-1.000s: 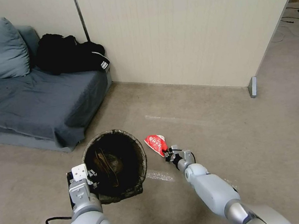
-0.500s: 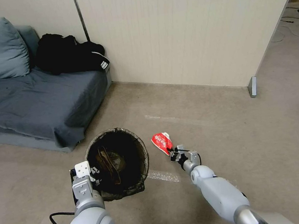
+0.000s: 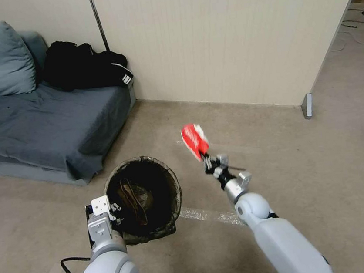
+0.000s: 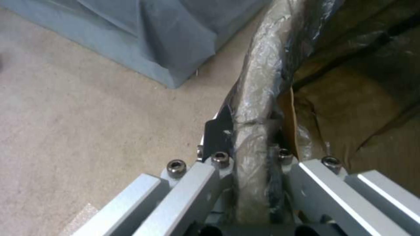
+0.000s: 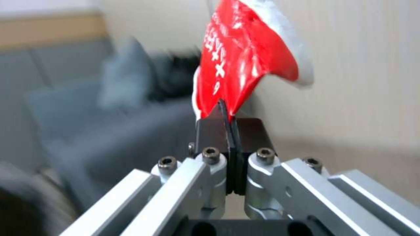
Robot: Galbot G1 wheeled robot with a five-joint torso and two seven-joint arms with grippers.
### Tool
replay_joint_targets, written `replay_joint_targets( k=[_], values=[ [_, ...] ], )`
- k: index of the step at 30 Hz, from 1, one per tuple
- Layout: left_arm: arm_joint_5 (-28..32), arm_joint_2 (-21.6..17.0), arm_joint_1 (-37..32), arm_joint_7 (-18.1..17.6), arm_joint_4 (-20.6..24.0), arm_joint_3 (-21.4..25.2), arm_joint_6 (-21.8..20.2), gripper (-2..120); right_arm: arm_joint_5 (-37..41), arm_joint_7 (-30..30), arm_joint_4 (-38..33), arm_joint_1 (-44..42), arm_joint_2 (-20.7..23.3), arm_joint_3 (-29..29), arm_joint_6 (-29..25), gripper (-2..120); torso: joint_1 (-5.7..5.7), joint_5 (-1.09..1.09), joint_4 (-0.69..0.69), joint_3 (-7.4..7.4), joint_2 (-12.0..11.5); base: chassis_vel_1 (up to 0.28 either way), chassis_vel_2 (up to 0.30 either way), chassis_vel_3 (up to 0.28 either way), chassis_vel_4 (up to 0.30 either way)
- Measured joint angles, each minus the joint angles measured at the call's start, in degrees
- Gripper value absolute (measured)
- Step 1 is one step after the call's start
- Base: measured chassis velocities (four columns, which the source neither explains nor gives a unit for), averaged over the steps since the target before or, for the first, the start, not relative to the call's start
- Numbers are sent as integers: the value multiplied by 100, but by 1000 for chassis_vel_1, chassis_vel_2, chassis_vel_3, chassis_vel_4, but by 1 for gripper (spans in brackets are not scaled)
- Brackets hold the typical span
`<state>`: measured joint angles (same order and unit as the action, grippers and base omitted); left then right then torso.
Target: Pick up the trash bin, then pick up the garbage from the floor and place it into the trash bin.
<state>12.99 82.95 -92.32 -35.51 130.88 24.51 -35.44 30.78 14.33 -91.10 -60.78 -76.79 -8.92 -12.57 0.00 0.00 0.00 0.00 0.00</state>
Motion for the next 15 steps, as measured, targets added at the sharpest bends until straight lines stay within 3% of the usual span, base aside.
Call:
replay_joint_targets(
  k=[2,6,10,15],
  values=[
    [22,-7,15,-2,-21,-20,-5,0,-60,48,-956,-239,138,133,32,0,0,0,1,0,0,0,0,0,0],
    [70,-23,17,-7,-36,-42,-20,0,-155,80,-1762,-529,323,392,83,0,0,-1,1,0,0,0,0,0,0],
    [128,-53,36,-15,-36,-51,-39,0,-273,110,-2211,-800,579,711,119,0,0,0,0,0,0,0,0,0,0],
    [190,-68,92,-26,-43,-51,-52,0,-424,117,-2195,-942,789,1017,109,0,0,0,0,0,0,0,0,0,0]
  ],
)
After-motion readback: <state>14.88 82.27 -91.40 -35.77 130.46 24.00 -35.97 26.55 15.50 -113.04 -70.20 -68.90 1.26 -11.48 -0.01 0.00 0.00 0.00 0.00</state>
